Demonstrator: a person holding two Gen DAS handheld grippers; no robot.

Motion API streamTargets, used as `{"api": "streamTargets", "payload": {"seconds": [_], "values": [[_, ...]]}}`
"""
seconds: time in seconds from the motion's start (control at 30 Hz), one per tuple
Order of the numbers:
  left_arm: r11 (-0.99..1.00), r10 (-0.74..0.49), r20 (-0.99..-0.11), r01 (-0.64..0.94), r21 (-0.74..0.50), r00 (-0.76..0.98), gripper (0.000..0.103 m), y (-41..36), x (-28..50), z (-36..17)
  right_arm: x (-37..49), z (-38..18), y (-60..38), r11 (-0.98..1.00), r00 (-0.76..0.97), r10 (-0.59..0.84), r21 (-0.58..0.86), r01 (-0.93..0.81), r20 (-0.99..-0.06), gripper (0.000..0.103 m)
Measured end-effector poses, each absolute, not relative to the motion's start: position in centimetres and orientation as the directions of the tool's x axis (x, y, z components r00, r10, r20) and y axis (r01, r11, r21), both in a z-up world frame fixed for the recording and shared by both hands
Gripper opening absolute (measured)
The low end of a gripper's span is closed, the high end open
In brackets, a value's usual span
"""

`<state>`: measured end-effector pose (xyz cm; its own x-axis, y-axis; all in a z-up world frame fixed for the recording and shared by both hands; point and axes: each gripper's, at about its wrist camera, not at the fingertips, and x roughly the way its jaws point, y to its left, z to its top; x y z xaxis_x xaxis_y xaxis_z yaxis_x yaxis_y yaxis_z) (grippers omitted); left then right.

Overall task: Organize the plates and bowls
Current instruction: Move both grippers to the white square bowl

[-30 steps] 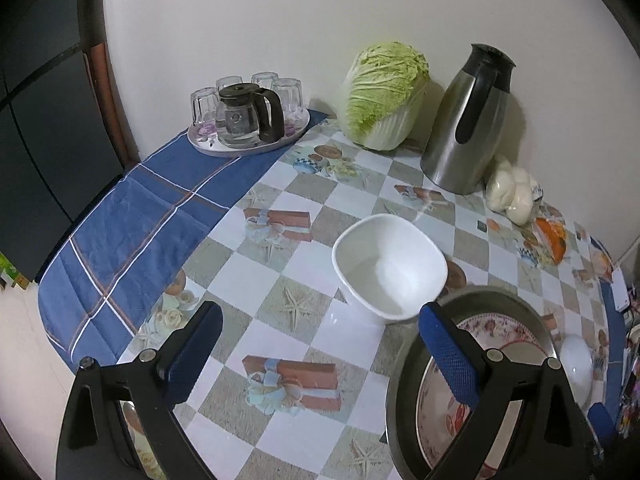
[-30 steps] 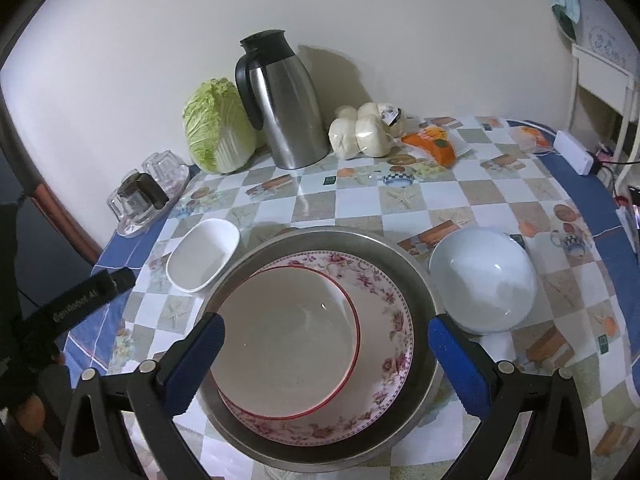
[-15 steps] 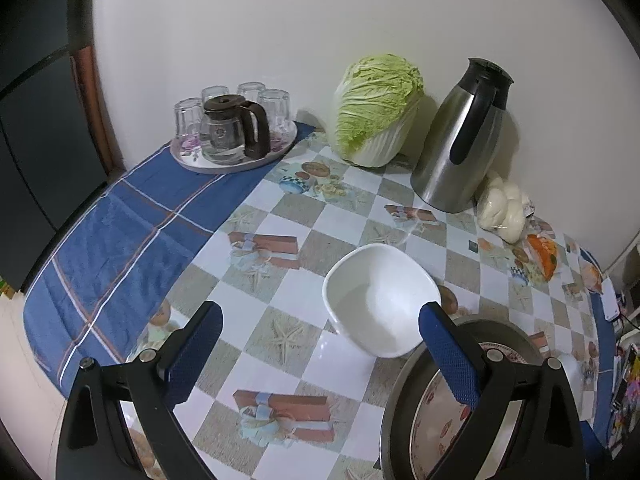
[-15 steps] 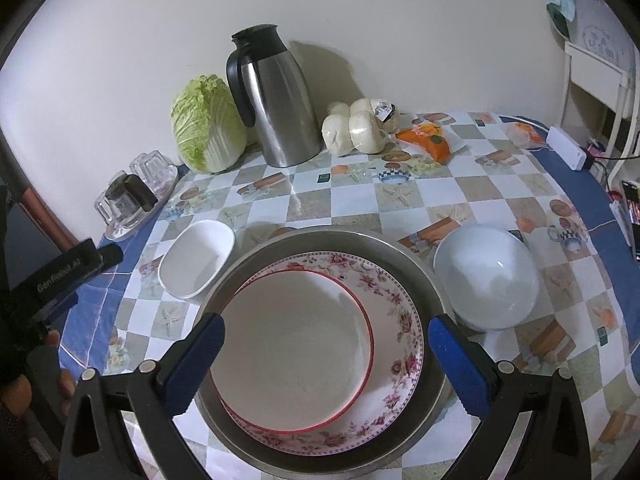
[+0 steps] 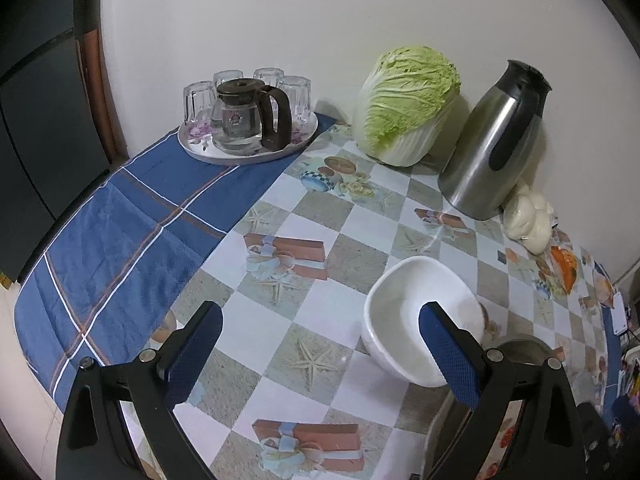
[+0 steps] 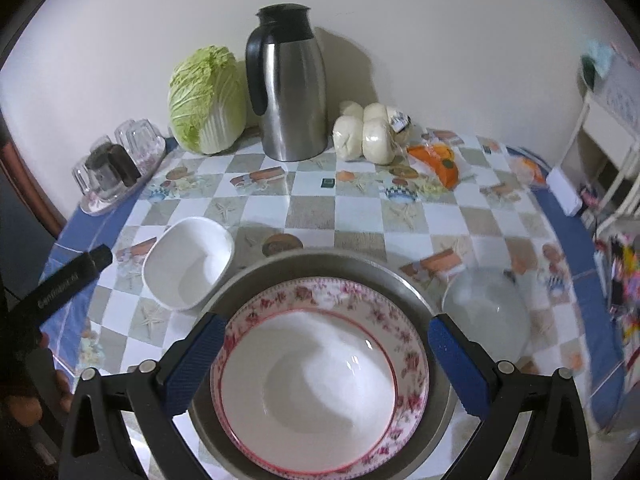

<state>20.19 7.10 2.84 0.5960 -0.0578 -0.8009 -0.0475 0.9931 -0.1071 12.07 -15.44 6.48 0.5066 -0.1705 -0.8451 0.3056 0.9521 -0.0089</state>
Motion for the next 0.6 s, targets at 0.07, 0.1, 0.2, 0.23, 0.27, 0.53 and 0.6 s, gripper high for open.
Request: {"api": "streamTargets", "payload": {"seconds": [0.07, 0.1, 0.2, 0.23, 0.27, 0.53, 0.6], "values": [[0.992, -0.064, -0.802, -0.047, -0.114, 0.593, 0.099, 7.3, 20.5, 2.6, 12.8, 6.6, -15.1, 0.953, 0.497, -0.182, -0.027, 0.303, -0.849, 0.103], [0.991, -0.072, -0.802, -0.049, -0.124, 0.593, 0.099, 7.4, 20.6, 2.4, 13.2, 6.6, -15.0, 0.952, 0.491, -0.183, -0.029, 0.304, -0.852, 0.103], [0.988, -0.084, -0.796, -0.053, -0.144, 0.599, 0.099, 7.8, 20.9, 2.2, 14.3, 6.4, -14.7, 0.952, 0.470, -0.178, -0.031, 0.305, -0.865, 0.103], [0.988, -0.087, -0.793, -0.050, -0.147, 0.603, 0.099, 7.9, 21.0, 2.2, 14.7, 6.1, -14.6, 0.953, 0.457, -0.178, -0.036, 0.302, -0.871, 0.103], [0.988, -0.089, -0.790, -0.048, -0.148, 0.607, 0.099, 7.9, 21.1, 2.2, 15.0, 5.9, -14.5, 0.954, 0.444, -0.179, -0.043, 0.298, -0.878, 0.103], [0.986, -0.111, -0.790, -0.032, -0.163, 0.602, 0.099, 7.7, 22.1, 1.1, 17.2, 4.9, -13.7, 0.959, 0.378, -0.196, -0.095, 0.268, -0.905, 0.103], [0.984, -0.114, -0.788, -0.041, -0.174, 0.606, 0.099, 7.7, 22.5, 0.9, 17.7, 4.7, -13.4, 0.960, 0.360, -0.194, -0.101, 0.260, -0.913, 0.103]]}}
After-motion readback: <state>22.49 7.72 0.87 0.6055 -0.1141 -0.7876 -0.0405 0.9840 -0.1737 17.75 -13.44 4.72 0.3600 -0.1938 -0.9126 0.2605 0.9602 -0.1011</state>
